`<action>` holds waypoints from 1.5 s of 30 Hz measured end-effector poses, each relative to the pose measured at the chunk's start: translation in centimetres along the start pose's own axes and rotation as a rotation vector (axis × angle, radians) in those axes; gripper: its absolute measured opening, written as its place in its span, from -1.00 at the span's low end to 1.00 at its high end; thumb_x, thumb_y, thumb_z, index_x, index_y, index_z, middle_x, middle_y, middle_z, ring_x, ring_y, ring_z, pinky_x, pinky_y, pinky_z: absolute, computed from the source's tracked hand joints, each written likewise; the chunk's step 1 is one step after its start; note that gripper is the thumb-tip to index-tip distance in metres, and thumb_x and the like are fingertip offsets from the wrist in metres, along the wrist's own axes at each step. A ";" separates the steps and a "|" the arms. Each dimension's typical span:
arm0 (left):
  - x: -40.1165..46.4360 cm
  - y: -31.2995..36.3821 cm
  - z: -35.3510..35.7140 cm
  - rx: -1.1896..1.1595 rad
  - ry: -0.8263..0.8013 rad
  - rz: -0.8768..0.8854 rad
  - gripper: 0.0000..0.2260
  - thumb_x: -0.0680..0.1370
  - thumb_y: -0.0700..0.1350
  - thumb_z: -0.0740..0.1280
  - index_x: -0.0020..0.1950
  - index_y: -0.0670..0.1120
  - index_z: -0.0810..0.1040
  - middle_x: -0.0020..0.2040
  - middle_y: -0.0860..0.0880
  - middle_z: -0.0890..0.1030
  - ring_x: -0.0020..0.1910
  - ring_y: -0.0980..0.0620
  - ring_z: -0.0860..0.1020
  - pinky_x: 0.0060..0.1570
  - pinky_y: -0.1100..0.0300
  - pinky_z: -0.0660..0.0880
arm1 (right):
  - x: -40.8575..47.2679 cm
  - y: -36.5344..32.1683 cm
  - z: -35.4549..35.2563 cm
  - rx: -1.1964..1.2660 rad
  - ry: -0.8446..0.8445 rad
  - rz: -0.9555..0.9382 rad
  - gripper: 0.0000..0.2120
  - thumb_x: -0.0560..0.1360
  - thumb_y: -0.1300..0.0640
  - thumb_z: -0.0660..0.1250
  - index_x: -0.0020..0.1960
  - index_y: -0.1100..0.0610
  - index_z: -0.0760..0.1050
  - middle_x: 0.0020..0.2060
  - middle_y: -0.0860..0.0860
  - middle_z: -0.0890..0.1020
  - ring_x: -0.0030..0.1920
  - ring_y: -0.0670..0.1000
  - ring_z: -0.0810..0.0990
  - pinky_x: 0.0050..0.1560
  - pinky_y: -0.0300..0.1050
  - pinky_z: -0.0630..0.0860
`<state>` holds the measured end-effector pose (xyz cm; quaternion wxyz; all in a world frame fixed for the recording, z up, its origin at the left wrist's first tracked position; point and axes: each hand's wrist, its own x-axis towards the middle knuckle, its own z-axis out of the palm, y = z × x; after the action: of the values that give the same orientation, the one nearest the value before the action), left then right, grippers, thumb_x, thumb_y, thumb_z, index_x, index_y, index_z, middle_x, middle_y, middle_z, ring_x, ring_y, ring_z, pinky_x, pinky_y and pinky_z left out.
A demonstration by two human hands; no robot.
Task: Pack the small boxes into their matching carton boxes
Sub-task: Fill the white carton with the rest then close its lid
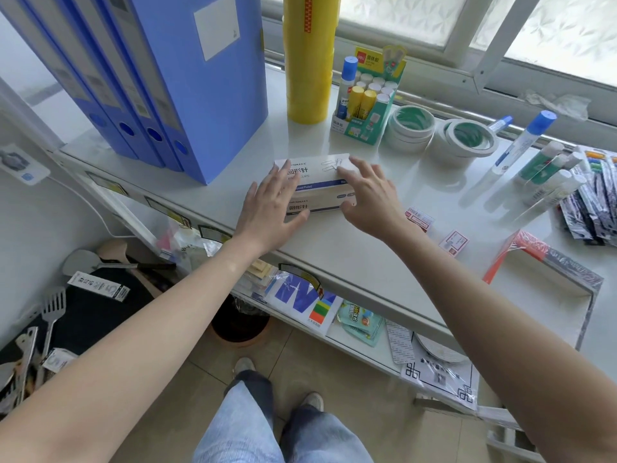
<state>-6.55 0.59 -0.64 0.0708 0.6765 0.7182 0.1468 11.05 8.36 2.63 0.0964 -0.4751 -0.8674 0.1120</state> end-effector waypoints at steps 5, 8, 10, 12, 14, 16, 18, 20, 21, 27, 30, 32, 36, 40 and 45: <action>-0.2 0.1 0.1 -0.013 0.007 -0.044 -0.34 0.56 0.16 0.13 0.55 -0.07 -0.04 0.58 -0.08 -0.14 0.56 -0.05 -0.11 0.49 -0.10 -0.08 | -0.2 0.0 0.3 0.004 -0.040 0.014 -0.44 0.45 0.19 0.23 0.45 0.08 0.24 0.52 0.13 0.14 0.45 0.19 0.18 0.35 0.17 0.30; 0.1 0.1 0.1 -0.308 0.029 -0.212 -0.24 0.52 0.16 0.23 0.54 -0.13 -0.08 0.57 -0.16 -0.02 0.55 -0.08 -0.03 0.48 -0.01 0.01 | 0.0 -0.2 0.2 0.210 -0.021 0.097 -0.31 0.45 0.20 0.25 0.52 0.09 0.06 0.51 0.17 0.13 0.46 0.21 0.18 0.41 0.10 0.26; 0.5 0.2 0.0 -0.560 -0.002 -0.356 -0.24 0.47 0.19 0.29 0.51 -0.14 0.05 0.50 -0.16 0.19 0.49 -0.08 0.15 0.44 0.00 0.17 | 0.3 -0.4 -0.2 0.410 -0.030 0.221 -0.27 0.45 0.20 0.26 0.52 0.16 -0.02 0.48 0.16 0.19 0.45 0.15 0.22 0.40 -0.05 0.25; 0.8 0.4 -0.1 -0.714 -0.029 -0.426 -0.33 0.45 0.19 0.30 0.44 -0.13 0.22 0.39 -0.09 0.37 0.34 -0.01 0.35 0.27 0.12 0.35 | 0.5 -0.6 -0.7 0.612 -0.078 0.358 -0.34 0.47 0.22 0.26 0.48 0.25 0.05 0.36 0.16 0.36 0.31 0.10 0.38 0.21 -0.17 0.34; 1.2 0.7 -0.2 -0.822 -0.031 -0.422 -0.51 0.50 0.10 0.30 0.36 -0.09 0.36 0.30 -0.02 0.49 0.19 0.08 0.45 0.07 0.28 0.36 | 0.8 -0.7 -0.8 0.778 -0.125 0.454 -0.48 0.45 0.25 0.27 0.37 0.25 0.21 0.09 0.12 0.48 0.04 0.06 0.47 -0.02 -0.09 0.46; 1.7 0.6 -0.2 -0.902 -0.033 -0.419 -0.56 0.50 0.08 0.30 0.33 -0.06 0.41 0.28 0.00 0.53 0.21 0.07 0.47 0.09 0.26 0.36 | 1.2 -0.8 -0.5 0.843 -0.129 0.475 -0.60 0.41 0.24 0.28 0.24 0.21 0.36 -0.02 0.07 0.53 -0.06 0.03 0.49 -0.19 -0.17 0.44; 2.2 0.2 -0.3 -0.932 -0.033 -0.419 -0.53 0.47 0.12 0.30 0.32 -0.03 0.43 0.28 0.01 0.52 0.25 0.04 0.47 0.18 0.20 0.39 | 1.5 -1.1 -0.2 0.867 -0.113 0.468 -0.65 0.37 0.22 0.30 0.15 0.19 0.44 -0.04 0.06 0.58 -0.09 0.03 0.52 -0.23 -0.20 0.42; 2.7 -0.4 -0.4 -0.920 -0.040 -0.429 -0.54 0.45 0.13 0.31 0.30 -0.01 0.44 0.27 0.01 0.52 0.24 0.04 0.47 0.22 0.16 0.40 | 1.8 -1.4 0.0 0.894 -0.099 0.476 -0.65 0.35 0.22 0.31 0.13 0.18 0.46 -0.03 0.07 0.60 -0.09 0.03 0.53 -0.18 -0.17 0.43; 3.0 -0.7 -0.5 -0.915 -0.040 -0.430 -0.56 0.46 0.12 0.31 0.29 -0.01 0.45 0.26 0.02 0.53 0.24 0.05 0.47 0.23 0.16 0.39 | 2.0 -1.6 0.1 0.905 -0.095 0.481 -0.66 0.35 0.22 0.31 0.13 0.17 0.45 -0.02 0.07 0.60 -0.08 0.03 0.54 -0.14 -0.15 0.44; 5.0 -3.2 -2.1 -0.862 -0.092 -0.431 -0.51 0.40 0.19 0.27 0.28 0.05 0.47 0.25 0.07 0.55 0.24 0.05 0.48 0.23 0.15 0.38 | 3.7 -3.3 1.0 0.968 -0.050 0.521 -0.65 0.37 0.23 0.31 0.15 0.11 0.41 0.04 0.06 0.61 0.02 0.05 0.57 -0.04 -0.12 0.48; 6.0 -4.5 -3.1 -0.858 -0.121 -0.416 -0.52 0.39 0.21 0.27 0.26 0.06 0.49 0.22 0.11 0.57 0.23 0.08 0.49 0.20 0.17 0.37 | 4.6 -4.5 1.5 0.984 -0.010 0.548 -0.64 0.38 0.23 0.32 0.15 0.11 0.36 0.04 0.07 0.58 0.01 0.04 0.56 0.00 -0.09 0.49; 6.6 -5.4 -3.5 -0.854 -0.151 -0.411 -0.57 0.45 0.17 0.27 0.27 0.05 0.48 0.22 0.12 0.57 0.21 0.09 0.48 0.15 0.21 0.33 | 5.2 -5.2 1.8 0.987 0.004 0.569 -0.60 0.37 0.21 0.33 0.18 0.12 0.35 0.05 0.08 0.58 0.05 0.06 0.57 0.07 -0.03 0.51; 7.6 -7.0 -3.8 -0.836 -0.205 -0.392 -0.53 0.39 0.23 0.28 0.25 0.09 0.48 0.21 0.14 0.58 0.22 0.10 0.49 0.19 0.18 0.36 | 6.0 -6.3 2.4 0.990 0.041 0.610 -0.57 0.36 0.22 0.34 0.20 0.15 0.34 0.04 0.07 0.56 0.08 0.08 0.58 0.13 0.03 0.52; 8.1 -7.7 -3.8 -0.848 -0.238 -0.365 -0.49 0.37 0.24 0.28 0.26 0.07 0.46 0.22 0.13 0.57 0.24 0.10 0.48 0.26 0.15 0.36 | 6.1 -7.0 2.8 0.986 0.070 0.638 -0.58 0.33 0.20 0.35 0.14 0.10 0.30 0.14 0.13 0.53 0.07 0.06 0.56 0.07 -0.01 0.52; 8.5 -8.4 -3.4 -0.816 -0.282 -0.337 -0.27 0.29 0.32 0.28 0.40 0.06 0.30 0.35 0.10 0.48 0.34 0.04 0.42 0.37 0.03 0.32 | 5.6 -7.6 3.0 0.960 0.079 0.640 -0.49 0.30 0.17 0.32 0.22 0.12 0.29 0.20 0.14 0.47 0.13 0.09 0.55 0.09 -0.03 0.53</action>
<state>-16.24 8.28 0.82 0.4512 0.4803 0.6851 0.3104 1.14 8.81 2.29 0.2950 -0.6208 -0.5280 0.4988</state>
